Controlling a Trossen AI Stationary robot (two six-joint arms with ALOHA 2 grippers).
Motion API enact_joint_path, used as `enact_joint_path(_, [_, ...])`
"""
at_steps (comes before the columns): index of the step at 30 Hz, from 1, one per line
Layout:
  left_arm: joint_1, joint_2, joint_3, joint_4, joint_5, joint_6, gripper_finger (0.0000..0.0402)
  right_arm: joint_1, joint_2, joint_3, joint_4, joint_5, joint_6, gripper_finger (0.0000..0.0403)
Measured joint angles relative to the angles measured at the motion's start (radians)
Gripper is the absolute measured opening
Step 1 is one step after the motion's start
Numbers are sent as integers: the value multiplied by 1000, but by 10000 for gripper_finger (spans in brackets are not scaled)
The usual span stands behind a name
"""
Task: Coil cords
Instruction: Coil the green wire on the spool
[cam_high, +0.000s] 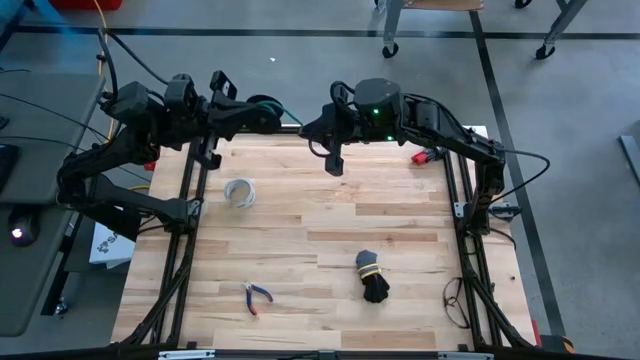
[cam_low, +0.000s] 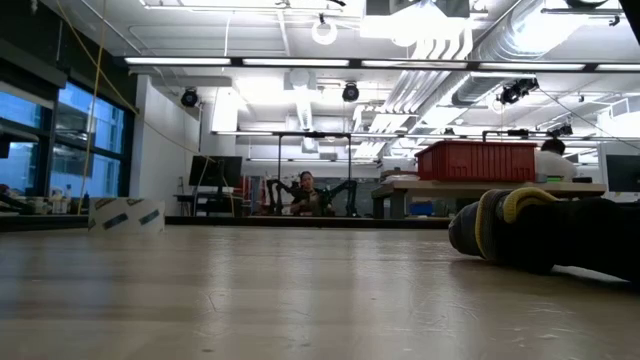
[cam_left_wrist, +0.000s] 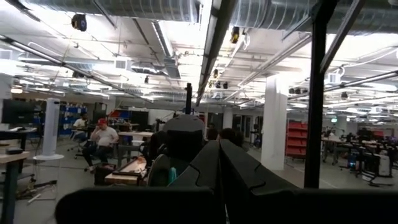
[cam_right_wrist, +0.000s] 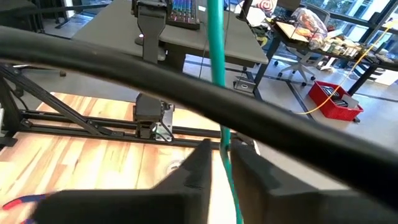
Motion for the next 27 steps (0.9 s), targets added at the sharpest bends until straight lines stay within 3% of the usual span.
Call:
enact_joint_path(2, [0, 1, 0, 6, -11, -5, 1, 3, 2, 0, 3, 1, 7, 10])
enact_joint_path(5, [0, 5, 0, 41, -43, -74, 1, 19, 5, 0, 30, 5, 25, 5])
enact_joint_path(12, [0, 26, 1, 223, -131, -414, 1, 94, 21, 0, 205, 0, 0, 1])
enact_joint_path(19, [0, 78, 1, 267, -136, -716, 1, 131, 67, 0, 397, -18, -26, 0])
enact_joint_path(27, [-21, 130, 1, 267, -92, -979, 1, 131, 85, -1, 468, -53, -47, 0])
